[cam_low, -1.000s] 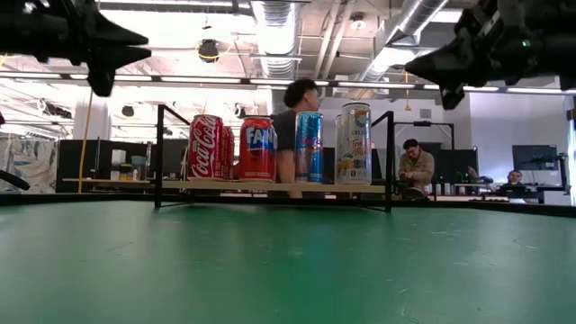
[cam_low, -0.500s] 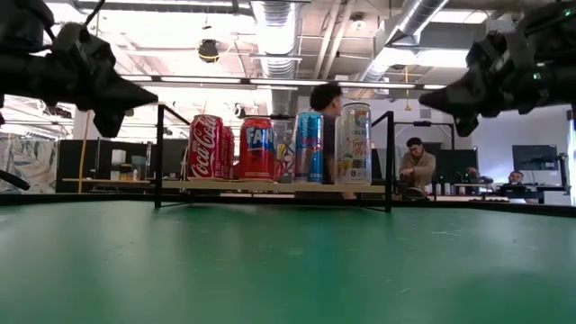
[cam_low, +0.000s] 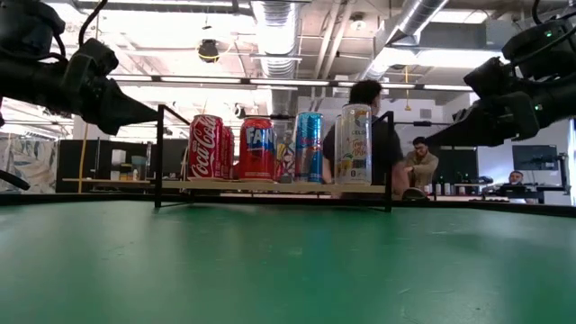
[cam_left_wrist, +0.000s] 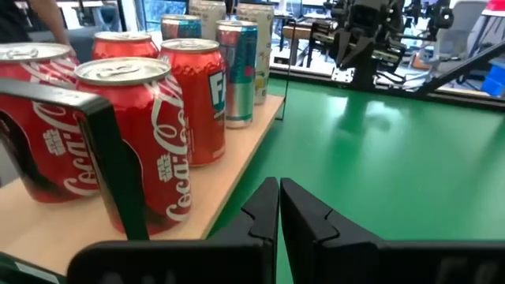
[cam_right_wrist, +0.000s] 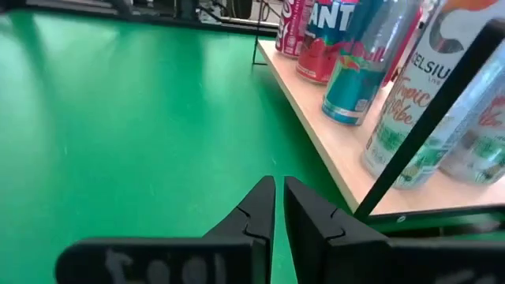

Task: Place canned beverage on shelf
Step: Return to Home Position

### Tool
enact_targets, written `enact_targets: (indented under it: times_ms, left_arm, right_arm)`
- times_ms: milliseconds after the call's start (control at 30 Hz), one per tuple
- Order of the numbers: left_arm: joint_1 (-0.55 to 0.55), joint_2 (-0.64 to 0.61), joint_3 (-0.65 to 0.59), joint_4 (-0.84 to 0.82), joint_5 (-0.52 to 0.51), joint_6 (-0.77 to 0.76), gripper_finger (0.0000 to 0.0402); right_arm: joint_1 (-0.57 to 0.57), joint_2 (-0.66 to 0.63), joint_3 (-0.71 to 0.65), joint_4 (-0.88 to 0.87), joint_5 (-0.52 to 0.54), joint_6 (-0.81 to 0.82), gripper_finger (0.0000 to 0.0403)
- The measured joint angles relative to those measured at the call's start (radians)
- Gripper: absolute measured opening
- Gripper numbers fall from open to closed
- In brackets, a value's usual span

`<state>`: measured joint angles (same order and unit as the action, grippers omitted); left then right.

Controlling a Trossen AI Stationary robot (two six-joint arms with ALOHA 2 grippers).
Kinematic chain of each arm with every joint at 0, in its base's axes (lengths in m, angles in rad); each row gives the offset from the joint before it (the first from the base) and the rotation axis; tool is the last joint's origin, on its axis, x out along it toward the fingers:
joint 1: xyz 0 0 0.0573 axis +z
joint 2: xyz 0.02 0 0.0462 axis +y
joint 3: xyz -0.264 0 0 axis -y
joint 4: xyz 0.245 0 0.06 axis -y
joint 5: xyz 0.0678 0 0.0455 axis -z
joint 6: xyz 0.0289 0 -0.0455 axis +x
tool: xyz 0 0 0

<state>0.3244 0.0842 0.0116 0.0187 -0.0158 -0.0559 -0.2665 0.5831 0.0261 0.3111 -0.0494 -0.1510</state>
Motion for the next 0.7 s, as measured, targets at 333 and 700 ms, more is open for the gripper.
enact_targets:
  times_ms: [333, 700]
  left_arm:
    - [0.000, 0.000, 0.000, 0.001, 0.000, 0.009, 0.0000]
    - [0.000, 0.000, 0.000, 0.001, 0.000, 0.008, 0.0000]
  right_arm:
    - [0.000, 0.000, 0.000, -0.013, 0.003, 0.108, 0.0057]
    - [0.000, 0.000, 0.000, -0.047, 0.000, 0.263, 0.0058]
